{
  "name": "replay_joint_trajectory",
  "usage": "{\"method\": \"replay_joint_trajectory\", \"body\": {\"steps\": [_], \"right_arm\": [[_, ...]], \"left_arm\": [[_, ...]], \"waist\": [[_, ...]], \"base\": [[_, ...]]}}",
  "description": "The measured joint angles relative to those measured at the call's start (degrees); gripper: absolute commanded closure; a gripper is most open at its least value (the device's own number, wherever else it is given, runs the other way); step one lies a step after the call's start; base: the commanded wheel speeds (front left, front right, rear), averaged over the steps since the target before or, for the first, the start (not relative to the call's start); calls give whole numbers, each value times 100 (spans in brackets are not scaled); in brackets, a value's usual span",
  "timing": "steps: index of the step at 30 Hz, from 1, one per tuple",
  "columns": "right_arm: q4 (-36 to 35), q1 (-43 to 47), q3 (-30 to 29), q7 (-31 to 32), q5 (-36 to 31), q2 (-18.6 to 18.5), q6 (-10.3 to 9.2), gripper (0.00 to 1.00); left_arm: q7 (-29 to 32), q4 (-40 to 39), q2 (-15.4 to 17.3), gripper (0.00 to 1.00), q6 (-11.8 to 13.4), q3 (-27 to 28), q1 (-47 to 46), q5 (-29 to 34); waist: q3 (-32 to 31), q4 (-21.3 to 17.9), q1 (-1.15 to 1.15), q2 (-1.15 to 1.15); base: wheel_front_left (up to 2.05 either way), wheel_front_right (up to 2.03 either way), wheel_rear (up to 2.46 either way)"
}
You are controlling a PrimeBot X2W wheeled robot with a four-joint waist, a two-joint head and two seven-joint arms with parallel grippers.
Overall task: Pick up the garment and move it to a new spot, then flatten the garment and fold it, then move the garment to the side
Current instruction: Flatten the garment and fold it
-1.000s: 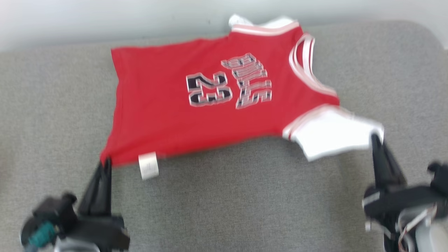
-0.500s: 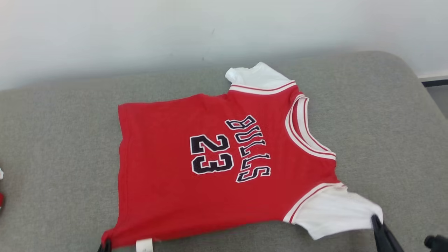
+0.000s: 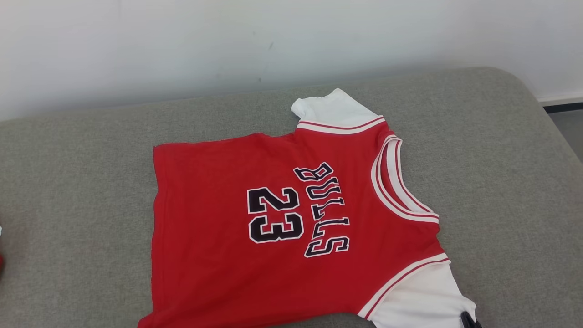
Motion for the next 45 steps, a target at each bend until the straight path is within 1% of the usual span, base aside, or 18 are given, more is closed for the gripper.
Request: {"method": "replay_joint_trajectory", "body": {"steps": [4,10,15,20,24,27,31,35,36,37,38,39,43,45], "right_arm": [[-19,-288,52,-45,30,-26,-1,100],[-40,-1073,134,-7,5,-293,-1,100],[209,-1873,242,89,-38,-464,-1,100],[794,-2663,355,154,-165,-524,-1,100],[1428,-3377,478,32,-221,-580,-1,100],[1945,-3848,465,-103,-359,-599,-1,100],[2580,-4269,434,-290,-480,-654,-1,100],[3107,-4550,575,-527,-492,-643,-1,100],[3216,-4616,572,-649,-494,-638,-1,84],[3317,-4676,588,-758,-515,-646,-1,0],[3410,-4717,604,-847,-499,-647,-1,0],[3476,-4729,634,-948,-468,-654,-1,0],[3598,-4692,791,-1360,-399,-803,-1,0],[3605,-4571,859,-1469,-320,-900,-1,0]], "left_arm": [[0,21,-51,100,-100,54,-163,81],[0,108,-55,100,-253,18,-567,226],[67,187,-54,100,-303,-88,-1050,341],[257,490,-53,100,-392,-198,-1594,389],[280,864,-60,100,-468,-247,-2056,426],[278,1116,-77,100,-578,-321,-2403,459],[277,1433,-149,100,-656,-420,-2747,522],[232,1737,-169,100,-706,-443,-2936,528],[225,1808,-172,100,-710,-457,-2971,530],[200,1878,-180,69,-705,-457,-3008,539],[177,1930,-194,33,-704,-456,-3038,561],[148,1965,-213,0,-701,-464,-3062,599],[54,1983,-275,0,-675,-435,-3060,656],[36,1922,-300,0,-646,-368,-2999,665]], "waist": [[16,79,0,0],[67,218,0,0],[150,329,0,0],[272,420,0,0],[401,460,1,0],[510,476,1,1],[624,511,1,1],[691,513,1,1],[698,507,1,1],[700,502,1,1],[695,501,1,1],[682,500,1,1],[586,506,1,1],[517,506,0,1]], "base": [[0,0,0],[0,0,0],[0,0,0],[0,0,0],[0,0,0],[0,0,0],[0,0,0],[0,0,0],[0,0,0],[0,0,0],[0,0,0],[0,0,0],[0,0,0],[0,0,0]]}}
